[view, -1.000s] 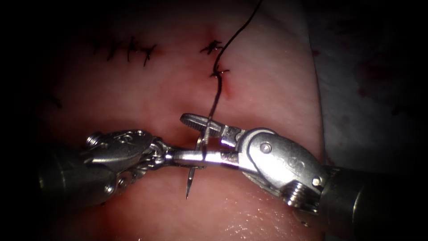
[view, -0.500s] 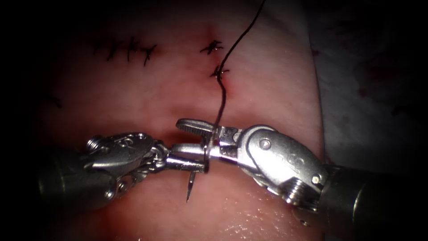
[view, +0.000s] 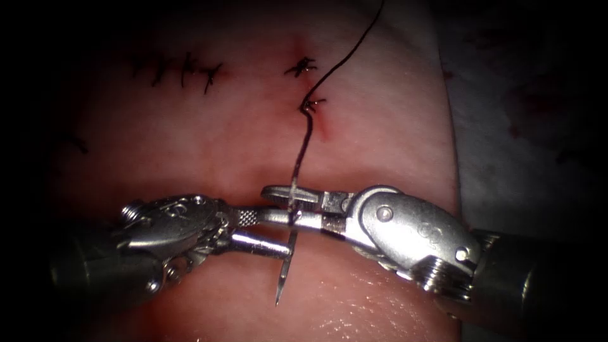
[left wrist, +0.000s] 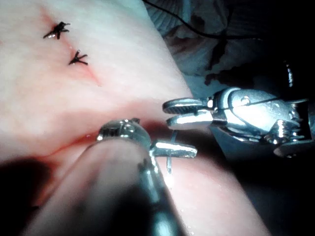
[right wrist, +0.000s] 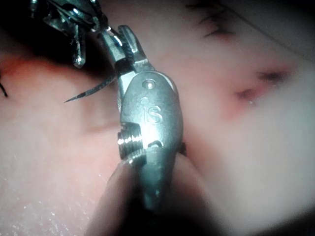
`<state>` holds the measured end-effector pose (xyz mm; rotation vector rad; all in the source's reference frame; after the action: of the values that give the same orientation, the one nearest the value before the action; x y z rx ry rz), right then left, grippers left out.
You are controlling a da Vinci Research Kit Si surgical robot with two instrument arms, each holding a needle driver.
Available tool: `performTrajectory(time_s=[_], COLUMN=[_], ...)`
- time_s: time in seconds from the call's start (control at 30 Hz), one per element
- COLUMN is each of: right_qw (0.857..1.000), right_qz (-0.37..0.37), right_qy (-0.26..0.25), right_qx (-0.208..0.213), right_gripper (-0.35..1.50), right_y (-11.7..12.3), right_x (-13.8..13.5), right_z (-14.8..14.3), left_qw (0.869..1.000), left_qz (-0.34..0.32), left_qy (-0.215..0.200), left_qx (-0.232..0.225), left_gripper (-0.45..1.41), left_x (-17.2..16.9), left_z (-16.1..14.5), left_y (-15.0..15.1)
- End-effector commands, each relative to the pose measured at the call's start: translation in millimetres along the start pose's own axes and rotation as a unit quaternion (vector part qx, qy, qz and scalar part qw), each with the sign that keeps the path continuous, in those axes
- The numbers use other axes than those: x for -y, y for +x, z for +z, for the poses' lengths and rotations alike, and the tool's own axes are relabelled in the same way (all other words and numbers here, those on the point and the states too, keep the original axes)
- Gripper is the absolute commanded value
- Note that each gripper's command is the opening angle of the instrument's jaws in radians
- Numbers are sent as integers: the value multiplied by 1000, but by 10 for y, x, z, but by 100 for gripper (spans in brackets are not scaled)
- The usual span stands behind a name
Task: Wound Closure
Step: Take the needle with the right gripper, then throw the needle through the top of the wound with the right needle driver.
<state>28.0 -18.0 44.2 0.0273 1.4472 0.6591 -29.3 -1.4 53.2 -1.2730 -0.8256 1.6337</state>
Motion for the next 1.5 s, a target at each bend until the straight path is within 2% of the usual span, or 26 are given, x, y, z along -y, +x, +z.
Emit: performTrajectory(time_s=[0.03,0.17,0.37,0.47,0.6,0.67,0.73,0.83,0.97,1.0,1.27,1.4,1.5], right_qw=[1000,999,997,996,993,989,980,971,957,955,949,950,951], right_qz=[-13,-41,-57,-58,-69,-67,-90,-122,-179,-190,-221,-226,-230], right_qy=[3,24,55,73,99,128,176,205,227,228,223,217,205], right_qx=[-1,3,-6,-13,-14,-15,-11,-20,-12,-6,8,9,6], right_gripper=[-35,-35,-35,-35,-35,-35,-35,-35,-35,-35,-35,-35,-35], right_y=[-6,-9,-14,-18,-22,-23,-25,-29,-34,-36,-50,-55,-58], right_x=[-6,-12,-27,-36,-45,-49,-52,-54,-60,-61,-72,-74,-73], right_z=[10,13,27,41,65,77,91,108,124,127,126,126,128], left_qw=[1000,998,992,988,976,975,976,977,973,971,959,959,956], left_qz=[16,64,126,150,202,202,203,209,222,230,260,258,257], left_qy=[6,9,16,34,80,86,72,40,42,52,80,88,112], left_qx=[1,5,16,22,32,32,31,29,38,45,82,83,84], left_gripper=[123,140,140,140,111,94,61,7,-40,-45,-45,-45,-45], left_x=[4,4,6,6,11,15,21,31,44,48,67,74,80], left_z=[6,-1,-24,-35,-40,-39,-37,-34,-30,-29,-22,-13,-9], left_y=[-2,-6,-14,-21,-32,-36,-42,-52,-62,-65,-78,-76,-73])
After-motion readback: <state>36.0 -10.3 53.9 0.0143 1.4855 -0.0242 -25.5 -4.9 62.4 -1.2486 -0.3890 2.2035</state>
